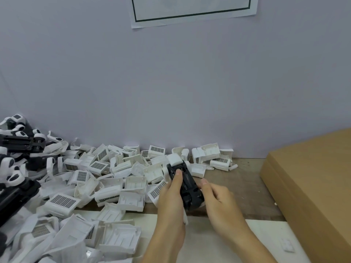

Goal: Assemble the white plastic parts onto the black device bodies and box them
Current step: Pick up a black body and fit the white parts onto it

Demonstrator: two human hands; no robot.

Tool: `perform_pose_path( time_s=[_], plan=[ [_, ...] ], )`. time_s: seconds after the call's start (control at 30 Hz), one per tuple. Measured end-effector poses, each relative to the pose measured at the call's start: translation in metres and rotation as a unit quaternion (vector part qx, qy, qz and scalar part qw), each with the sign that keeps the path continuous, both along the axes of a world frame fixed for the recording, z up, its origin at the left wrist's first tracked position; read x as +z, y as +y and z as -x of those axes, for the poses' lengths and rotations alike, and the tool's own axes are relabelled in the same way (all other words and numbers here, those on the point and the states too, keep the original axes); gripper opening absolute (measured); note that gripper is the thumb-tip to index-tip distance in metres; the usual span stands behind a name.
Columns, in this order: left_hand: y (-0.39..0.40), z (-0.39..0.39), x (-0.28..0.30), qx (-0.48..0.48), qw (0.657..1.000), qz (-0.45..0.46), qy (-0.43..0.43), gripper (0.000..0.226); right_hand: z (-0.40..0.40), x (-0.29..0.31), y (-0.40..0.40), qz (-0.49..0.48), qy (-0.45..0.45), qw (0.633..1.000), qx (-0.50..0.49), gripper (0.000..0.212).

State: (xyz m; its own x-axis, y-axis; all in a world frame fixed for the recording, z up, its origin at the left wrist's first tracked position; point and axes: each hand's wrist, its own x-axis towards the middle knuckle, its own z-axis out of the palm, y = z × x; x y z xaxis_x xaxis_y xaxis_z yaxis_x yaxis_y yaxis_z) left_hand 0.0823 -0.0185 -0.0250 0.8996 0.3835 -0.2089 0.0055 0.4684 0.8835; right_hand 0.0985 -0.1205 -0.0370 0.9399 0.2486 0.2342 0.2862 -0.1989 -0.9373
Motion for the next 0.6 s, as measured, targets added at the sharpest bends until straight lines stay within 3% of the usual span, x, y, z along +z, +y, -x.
perform_pose_path(
  time_s=[0.13,0.23,0.5,0.6],
  plan=[
    [0.006,-0.003,0.0,0.039,0.999,-0.003,0.001,0.036,-0.004,-0.002,-0.004,0.024,0.003,0.996,-0.081,0.029],
    [0.011,-0.005,-0.002,0.06,0.998,0.011,-0.002,0.036,-0.018,-0.001,-0.01,0.11,-0.004,0.982,-0.154,0.014],
    [0.008,-0.005,0.0,0.032,0.999,0.019,-0.002,0.037,-0.087,-0.001,0.007,0.328,0.001,0.935,-0.137,0.032],
    [0.007,-0.006,-0.002,0.025,1.0,0.019,0.001,0.037,-0.1,-0.009,0.012,0.393,-0.032,0.909,-0.135,0.023]
  ],
)
